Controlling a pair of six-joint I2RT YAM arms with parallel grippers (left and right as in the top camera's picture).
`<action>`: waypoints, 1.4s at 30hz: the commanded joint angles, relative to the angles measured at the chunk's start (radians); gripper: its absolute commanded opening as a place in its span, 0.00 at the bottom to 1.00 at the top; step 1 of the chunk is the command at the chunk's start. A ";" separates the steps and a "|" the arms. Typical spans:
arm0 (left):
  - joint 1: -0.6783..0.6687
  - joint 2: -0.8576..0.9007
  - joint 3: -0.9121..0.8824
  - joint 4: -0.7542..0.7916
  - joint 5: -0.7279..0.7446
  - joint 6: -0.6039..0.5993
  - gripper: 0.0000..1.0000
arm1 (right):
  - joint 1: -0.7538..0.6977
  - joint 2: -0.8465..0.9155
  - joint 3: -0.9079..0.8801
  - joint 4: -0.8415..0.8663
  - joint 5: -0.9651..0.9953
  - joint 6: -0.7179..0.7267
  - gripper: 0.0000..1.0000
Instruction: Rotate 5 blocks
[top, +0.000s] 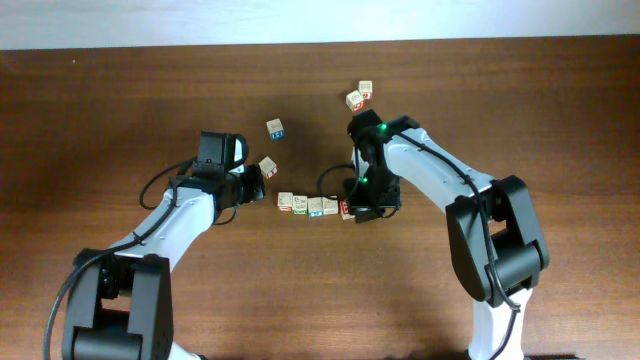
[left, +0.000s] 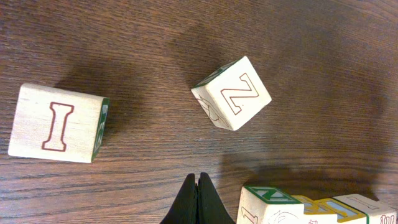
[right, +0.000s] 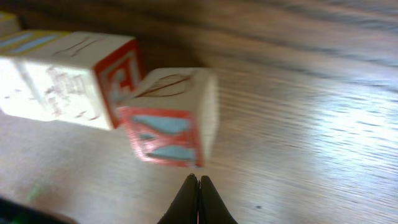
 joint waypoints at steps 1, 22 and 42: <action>-0.002 0.010 0.002 0.003 0.014 -0.013 0.00 | 0.006 -0.019 -0.004 0.000 -0.040 -0.017 0.04; -0.002 0.010 0.002 0.003 0.014 -0.013 0.00 | 0.051 -0.025 0.037 0.072 -0.079 -0.057 0.04; 0.068 -0.141 0.043 -0.024 -0.098 0.138 0.00 | 0.189 0.093 0.148 0.566 0.007 0.025 0.04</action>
